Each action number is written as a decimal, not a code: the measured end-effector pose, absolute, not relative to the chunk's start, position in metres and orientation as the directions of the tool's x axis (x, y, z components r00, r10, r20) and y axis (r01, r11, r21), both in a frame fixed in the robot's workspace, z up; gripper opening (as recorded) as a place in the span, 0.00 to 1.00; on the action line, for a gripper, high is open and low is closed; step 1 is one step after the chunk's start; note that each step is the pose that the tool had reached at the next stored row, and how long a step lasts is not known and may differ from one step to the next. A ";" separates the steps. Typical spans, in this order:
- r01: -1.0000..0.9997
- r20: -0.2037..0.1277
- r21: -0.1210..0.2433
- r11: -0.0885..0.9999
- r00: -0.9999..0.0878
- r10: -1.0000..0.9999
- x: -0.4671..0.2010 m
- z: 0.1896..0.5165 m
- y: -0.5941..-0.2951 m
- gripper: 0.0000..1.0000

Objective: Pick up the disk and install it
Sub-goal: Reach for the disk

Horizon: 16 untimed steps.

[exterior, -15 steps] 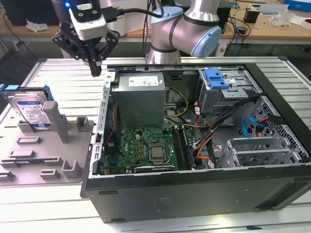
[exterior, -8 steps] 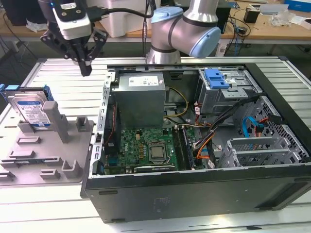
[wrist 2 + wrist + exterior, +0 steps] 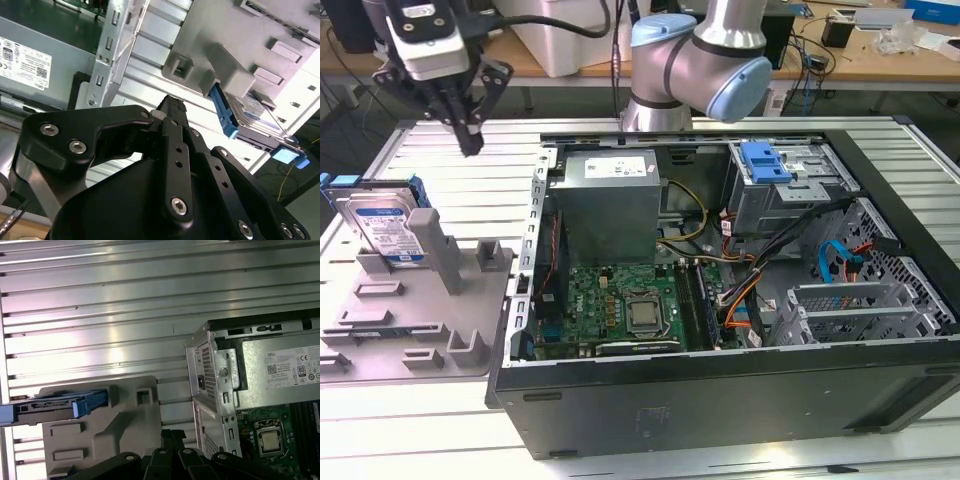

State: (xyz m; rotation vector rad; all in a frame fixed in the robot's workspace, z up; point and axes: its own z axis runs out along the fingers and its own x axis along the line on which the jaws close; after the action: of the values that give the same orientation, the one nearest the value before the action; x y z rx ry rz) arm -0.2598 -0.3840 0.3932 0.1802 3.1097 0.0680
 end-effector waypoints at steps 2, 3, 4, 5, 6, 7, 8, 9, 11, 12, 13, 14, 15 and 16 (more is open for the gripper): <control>0.116 -0.023 0.045 0.992 -0.993 0.118 -0.266 0.393 -0.383 0.11; 0.117 -0.023 0.045 0.992 -0.993 0.118 -0.269 0.393 -0.383 0.11; 0.118 -0.023 0.045 0.992 -0.993 0.119 -0.273 0.393 -0.383 0.11; 0.119 -0.023 0.045 0.992 -0.993 0.120 -0.277 0.393 -0.382 0.11; 0.119 -0.023 0.045 0.992 -0.992 0.121 -0.280 0.393 -0.382 0.11; 0.120 -0.023 0.045 0.992 -0.992 0.121 -0.283 0.393 -0.381 0.11; 0.121 -0.023 0.045 0.992 -0.992 0.122 -0.287 0.393 -0.381 0.11; 0.121 -0.023 0.045 0.992 -0.992 0.123 -0.290 0.393 -0.381 0.11; 0.123 -0.023 0.045 0.991 -0.992 0.124 -0.298 0.393 -0.380 0.11; 0.124 -0.023 0.045 0.991 -0.992 0.125 -0.301 0.393 -0.379 0.11; 0.125 -0.023 0.045 0.991 -0.992 0.126 -0.307 0.393 -0.379 0.11; 0.126 -0.023 0.045 0.991 -0.992 0.127 -0.313 0.393 -0.378 0.11; 0.127 -0.023 0.045 0.991 -0.992 0.128 -0.318 0.393 -0.377 0.11; 0.127 -0.023 0.045 0.991 -0.991 0.129 -0.321 0.393 -0.377 0.11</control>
State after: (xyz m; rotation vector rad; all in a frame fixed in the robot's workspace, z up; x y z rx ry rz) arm -0.3214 -0.3765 0.3932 0.1999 3.1083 0.0678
